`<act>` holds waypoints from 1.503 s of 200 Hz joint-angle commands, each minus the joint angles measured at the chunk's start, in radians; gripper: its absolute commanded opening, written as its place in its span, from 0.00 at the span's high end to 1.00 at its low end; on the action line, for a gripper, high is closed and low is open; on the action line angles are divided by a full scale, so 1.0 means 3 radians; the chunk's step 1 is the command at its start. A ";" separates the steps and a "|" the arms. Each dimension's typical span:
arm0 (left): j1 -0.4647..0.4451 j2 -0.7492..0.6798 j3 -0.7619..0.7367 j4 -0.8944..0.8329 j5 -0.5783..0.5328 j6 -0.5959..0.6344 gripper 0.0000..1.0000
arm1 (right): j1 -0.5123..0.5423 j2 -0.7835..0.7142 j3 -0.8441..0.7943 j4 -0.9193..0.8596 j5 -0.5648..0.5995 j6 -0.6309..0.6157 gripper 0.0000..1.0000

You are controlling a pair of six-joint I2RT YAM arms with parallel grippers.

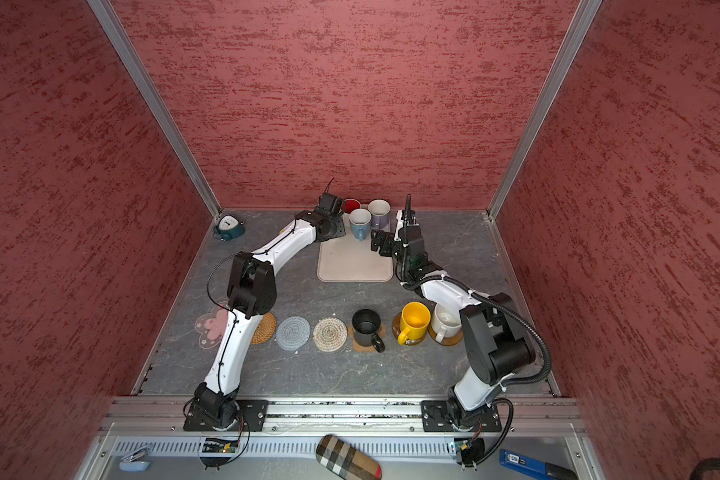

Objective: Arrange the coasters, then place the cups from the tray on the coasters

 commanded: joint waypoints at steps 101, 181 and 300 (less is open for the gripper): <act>0.0037 0.0132 0.0072 -0.0104 0.0055 0.0041 0.79 | -0.0019 0.0083 -0.0021 0.0139 -0.0046 0.0030 0.05; 0.0047 -0.0017 0.0055 -0.0159 0.0090 0.0131 1.00 | -0.0031 0.0078 -0.0037 0.0172 -0.0137 -0.0018 0.03; -0.0033 -0.1030 -0.0355 -0.0182 0.0203 0.0434 1.00 | -0.0076 -0.0165 0.0090 -0.0155 -0.0387 0.0020 0.01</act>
